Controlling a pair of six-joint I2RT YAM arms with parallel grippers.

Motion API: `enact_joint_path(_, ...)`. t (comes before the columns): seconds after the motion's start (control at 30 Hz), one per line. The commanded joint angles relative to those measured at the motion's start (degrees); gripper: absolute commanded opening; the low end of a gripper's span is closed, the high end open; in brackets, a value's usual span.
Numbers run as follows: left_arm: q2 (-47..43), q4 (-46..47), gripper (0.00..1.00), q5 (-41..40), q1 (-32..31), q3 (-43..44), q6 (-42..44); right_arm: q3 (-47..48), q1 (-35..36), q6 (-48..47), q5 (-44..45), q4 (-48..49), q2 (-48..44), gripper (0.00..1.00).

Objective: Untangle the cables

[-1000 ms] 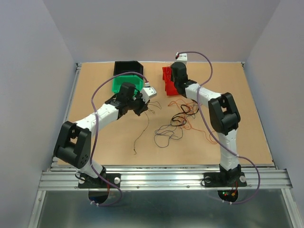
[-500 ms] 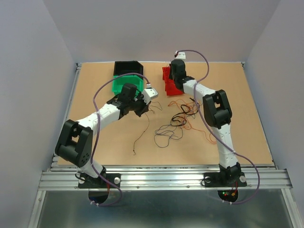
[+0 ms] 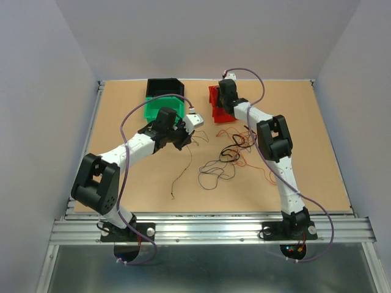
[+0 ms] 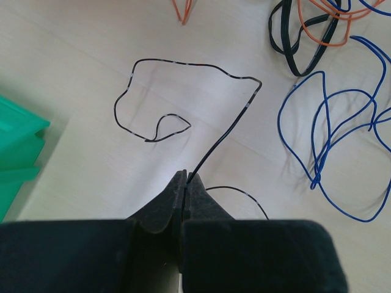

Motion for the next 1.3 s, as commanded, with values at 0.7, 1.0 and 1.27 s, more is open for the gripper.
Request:
enact_joint_path(0.7,0.4,0.6,0.0,-0.7,-0.4,0.3,0.6,-9.3,-0.3,-1.0,-0.7,-2.4,-19.8,0.53)
enact_joint_path(1.0,0.7,0.5,0.0,-0.8,-0.4,0.4,0.7,-10.5,-0.3,-1.0,-0.7,-2.3,-19.6,0.09)
enact_joint_path(1.27,0.6,0.5,0.0,-0.9,-0.4,0.4,0.7,-10.4,-0.3,-0.8,-0.5,-1.6,-20.1,0.01)
